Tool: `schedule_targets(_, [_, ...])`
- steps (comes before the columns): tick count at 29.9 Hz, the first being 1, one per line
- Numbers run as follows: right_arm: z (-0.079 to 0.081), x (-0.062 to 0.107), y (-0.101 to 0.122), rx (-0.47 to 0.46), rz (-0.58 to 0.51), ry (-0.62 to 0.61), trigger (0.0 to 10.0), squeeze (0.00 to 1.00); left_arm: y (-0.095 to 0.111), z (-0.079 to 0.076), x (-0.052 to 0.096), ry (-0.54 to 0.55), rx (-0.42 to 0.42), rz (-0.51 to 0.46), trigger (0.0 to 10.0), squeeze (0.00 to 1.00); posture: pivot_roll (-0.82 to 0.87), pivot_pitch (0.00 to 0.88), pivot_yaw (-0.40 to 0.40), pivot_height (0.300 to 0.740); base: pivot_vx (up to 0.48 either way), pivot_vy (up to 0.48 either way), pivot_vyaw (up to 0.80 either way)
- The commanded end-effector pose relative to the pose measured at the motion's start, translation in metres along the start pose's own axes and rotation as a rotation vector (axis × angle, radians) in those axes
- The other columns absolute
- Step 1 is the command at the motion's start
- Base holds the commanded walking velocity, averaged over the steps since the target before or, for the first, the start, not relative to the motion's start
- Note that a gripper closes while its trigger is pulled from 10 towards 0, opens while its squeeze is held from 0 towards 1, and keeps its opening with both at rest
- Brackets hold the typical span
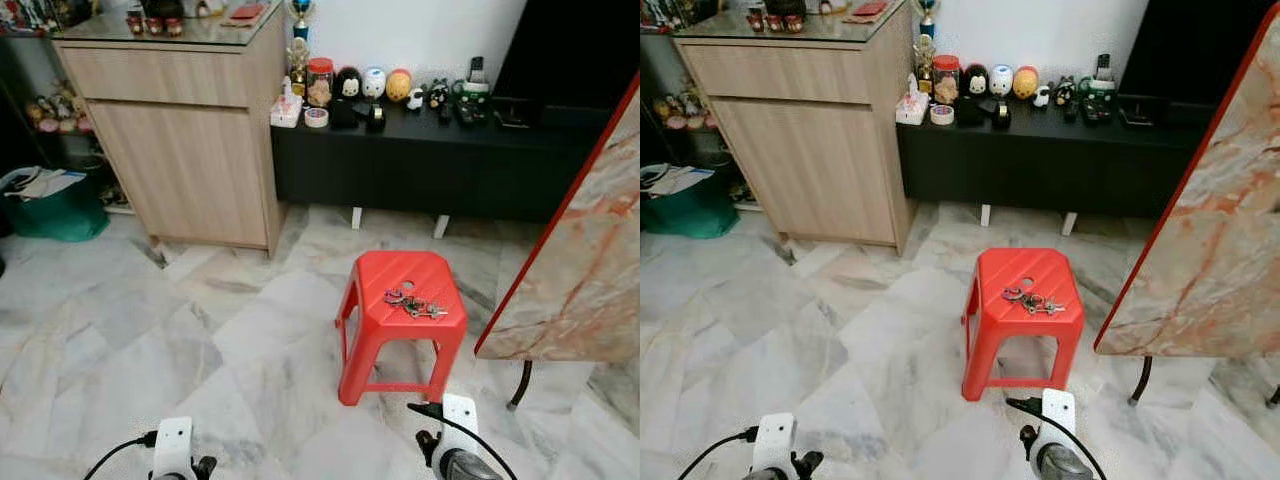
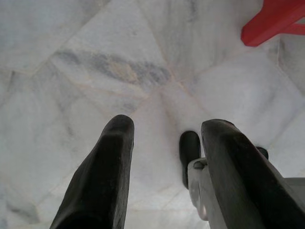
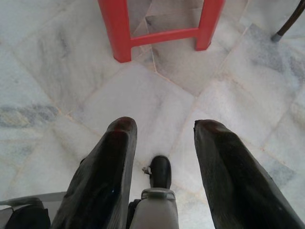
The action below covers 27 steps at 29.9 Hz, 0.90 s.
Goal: Hang keys on a hook
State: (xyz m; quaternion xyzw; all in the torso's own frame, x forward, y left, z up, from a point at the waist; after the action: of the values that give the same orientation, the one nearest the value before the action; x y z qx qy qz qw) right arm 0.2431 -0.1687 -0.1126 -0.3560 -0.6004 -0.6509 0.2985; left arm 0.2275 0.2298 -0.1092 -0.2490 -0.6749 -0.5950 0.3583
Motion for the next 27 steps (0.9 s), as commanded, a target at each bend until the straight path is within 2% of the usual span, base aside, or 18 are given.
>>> schedule_targets(1, [-0.0008,0.0000,0.0014,-0.013,-0.008,-0.003,10.0,0.00,-0.0058,0.0004,0.0008,-0.008,-0.006,0.022,10.0,0.00,0.05,0.000,-0.015,0.740,0.000,0.000,0.00])
schedule_targets(14, [-0.0011,0.0001,0.0009,-0.016,-0.011,-0.003,10.0,0.00,-0.0070,-0.0005,0.0009,-0.018,-0.011,0.026,10.0,0.00,0.05,0.000,-0.014,0.740,0.000,0.000,0.00])
schedule_targets(27, [-0.0023,0.0002,0.0001,-0.025,-0.007,-0.012,10.0,0.00,-0.0073,-0.0016,0.0009,-0.023,-0.005,0.026,10.0,0.00,0.05,0.000,-0.016,0.740,0.293,0.000,0.00])
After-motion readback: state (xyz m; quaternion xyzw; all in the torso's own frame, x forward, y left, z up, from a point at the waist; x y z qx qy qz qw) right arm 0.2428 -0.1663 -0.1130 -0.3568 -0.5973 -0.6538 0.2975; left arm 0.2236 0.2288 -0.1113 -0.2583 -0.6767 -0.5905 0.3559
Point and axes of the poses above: a point about 5 cm out from each wrist's last joint towards the gripper, its own x axis pointing back from the gripper into the wrist, its own y axis along the axis of the wrist's last joint, z = x × y, the point moved 5 cm from there along -x, pointing out of the wrist towards the gripper, and after that the axes turned 4 degrees about x, right-handed, at the moved point
